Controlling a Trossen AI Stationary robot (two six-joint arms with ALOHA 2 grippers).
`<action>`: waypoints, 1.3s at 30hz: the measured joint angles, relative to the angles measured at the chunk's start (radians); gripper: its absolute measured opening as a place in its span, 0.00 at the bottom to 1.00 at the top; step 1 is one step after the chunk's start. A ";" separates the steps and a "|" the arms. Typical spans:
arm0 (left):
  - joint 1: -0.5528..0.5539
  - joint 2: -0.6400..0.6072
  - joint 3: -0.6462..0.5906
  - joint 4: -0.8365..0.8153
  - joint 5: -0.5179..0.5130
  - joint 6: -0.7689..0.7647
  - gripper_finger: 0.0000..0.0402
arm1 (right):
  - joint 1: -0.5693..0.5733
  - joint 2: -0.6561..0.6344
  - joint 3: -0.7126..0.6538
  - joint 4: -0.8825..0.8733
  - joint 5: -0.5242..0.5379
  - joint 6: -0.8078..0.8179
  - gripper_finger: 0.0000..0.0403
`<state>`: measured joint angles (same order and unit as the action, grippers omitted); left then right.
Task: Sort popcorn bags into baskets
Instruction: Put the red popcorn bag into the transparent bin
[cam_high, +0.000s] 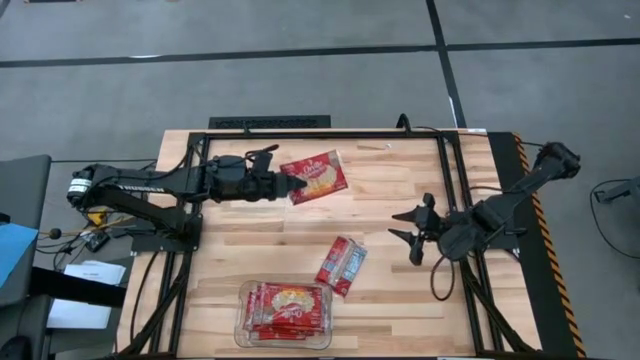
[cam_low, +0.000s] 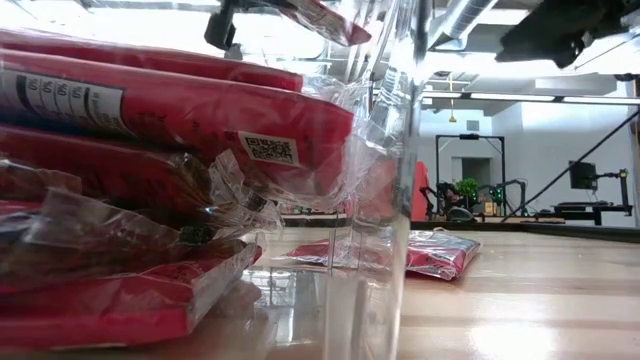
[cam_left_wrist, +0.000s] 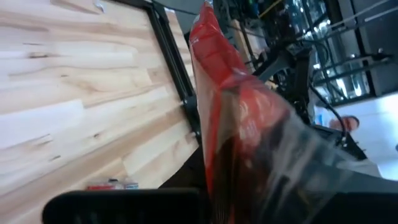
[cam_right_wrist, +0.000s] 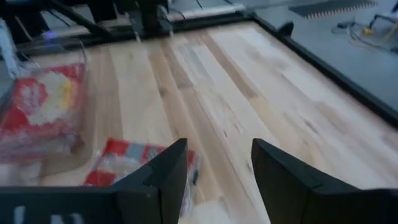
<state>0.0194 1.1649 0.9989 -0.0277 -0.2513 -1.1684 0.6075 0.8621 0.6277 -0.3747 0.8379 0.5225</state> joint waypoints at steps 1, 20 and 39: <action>0.004 0.000 0.000 -0.001 -0.005 0.000 0.05 | 0.000 -0.015 0.000 0.011 0.000 -0.018 0.49; -0.010 0.000 0.000 -0.012 0.073 0.059 0.02 | -0.020 -0.212 0.000 0.108 0.002 -0.183 0.41; -0.850 0.005 -0.030 -0.253 -0.411 -0.184 0.03 | -0.108 -0.107 0.001 0.310 -0.002 -0.083 0.39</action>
<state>-0.8307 1.1700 0.9689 -0.2806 -0.6628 -1.3521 0.4997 0.7552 0.6285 -0.0649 0.8361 0.4395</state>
